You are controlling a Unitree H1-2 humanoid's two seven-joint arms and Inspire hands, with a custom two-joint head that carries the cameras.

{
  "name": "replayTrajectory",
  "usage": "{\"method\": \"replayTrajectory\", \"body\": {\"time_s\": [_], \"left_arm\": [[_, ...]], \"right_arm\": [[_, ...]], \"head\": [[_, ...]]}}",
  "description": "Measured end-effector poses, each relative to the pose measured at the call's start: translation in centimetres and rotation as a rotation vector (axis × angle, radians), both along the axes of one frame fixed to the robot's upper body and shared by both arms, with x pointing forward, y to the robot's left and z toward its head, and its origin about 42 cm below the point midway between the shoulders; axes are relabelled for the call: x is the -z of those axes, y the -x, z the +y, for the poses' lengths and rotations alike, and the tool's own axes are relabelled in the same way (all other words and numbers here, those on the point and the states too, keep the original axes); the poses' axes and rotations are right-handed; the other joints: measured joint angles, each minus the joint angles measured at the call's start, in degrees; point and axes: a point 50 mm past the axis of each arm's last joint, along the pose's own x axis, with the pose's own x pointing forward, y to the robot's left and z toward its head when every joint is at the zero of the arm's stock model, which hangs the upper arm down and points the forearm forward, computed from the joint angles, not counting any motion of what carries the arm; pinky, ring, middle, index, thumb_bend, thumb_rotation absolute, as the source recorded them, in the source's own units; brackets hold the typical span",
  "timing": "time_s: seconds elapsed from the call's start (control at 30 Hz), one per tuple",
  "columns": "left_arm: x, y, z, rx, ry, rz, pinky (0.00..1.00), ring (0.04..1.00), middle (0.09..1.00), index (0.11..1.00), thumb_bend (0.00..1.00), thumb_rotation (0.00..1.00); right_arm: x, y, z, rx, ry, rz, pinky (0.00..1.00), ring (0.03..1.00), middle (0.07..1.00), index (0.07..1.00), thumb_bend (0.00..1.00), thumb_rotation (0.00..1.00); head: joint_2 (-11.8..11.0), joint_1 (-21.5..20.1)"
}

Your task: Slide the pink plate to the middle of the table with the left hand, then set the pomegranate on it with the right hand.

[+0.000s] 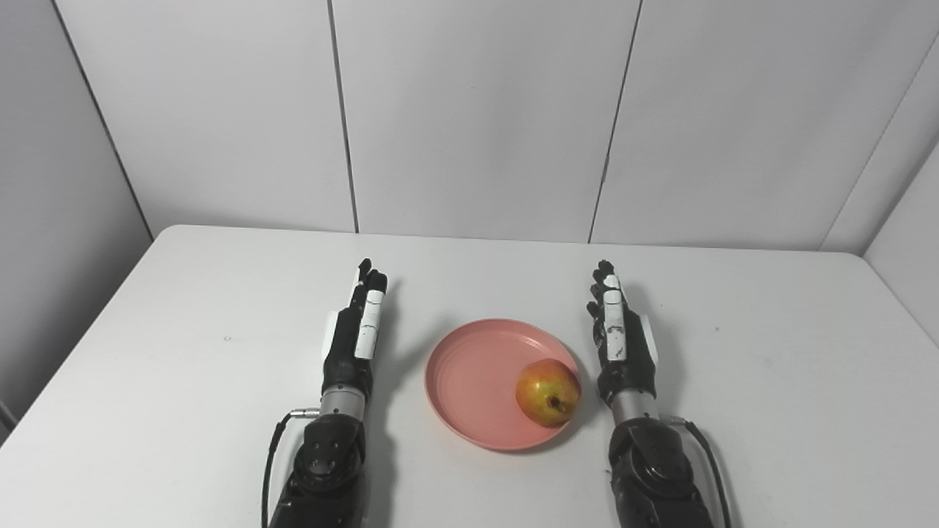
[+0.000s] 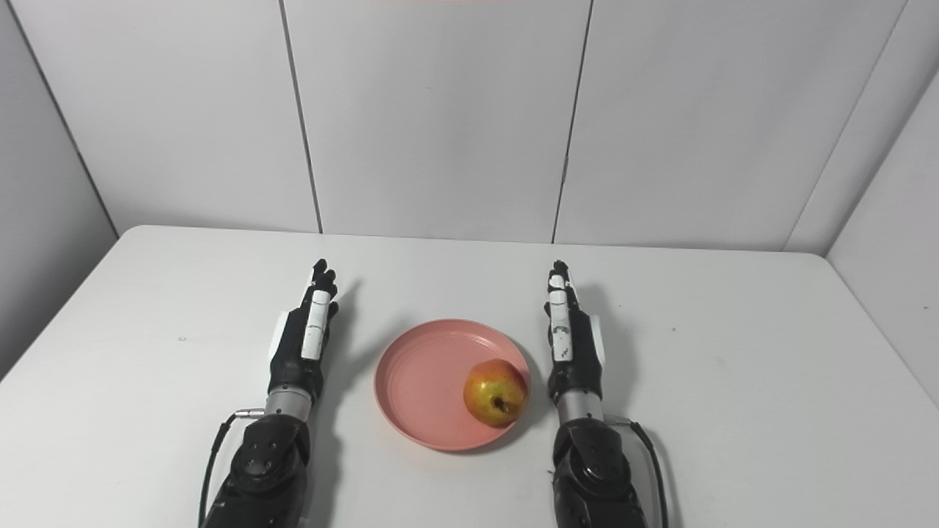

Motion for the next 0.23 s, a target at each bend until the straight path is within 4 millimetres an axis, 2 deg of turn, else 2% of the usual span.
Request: {"method": "replayTrajectory", "body": {"time_s": [0.23], "left_arm": [[0.00,0.00,-0.01,0.000,0.000,0.000,1.00,1.000,1.000,1.000,0.90,1.00]], "right_arm": [[-0.01,-0.01,0.00,-0.001,0.002,-0.001,1.00,1.000,0.977,0.969,0.81,1.00]], "head": [[0.0,0.0]]}}
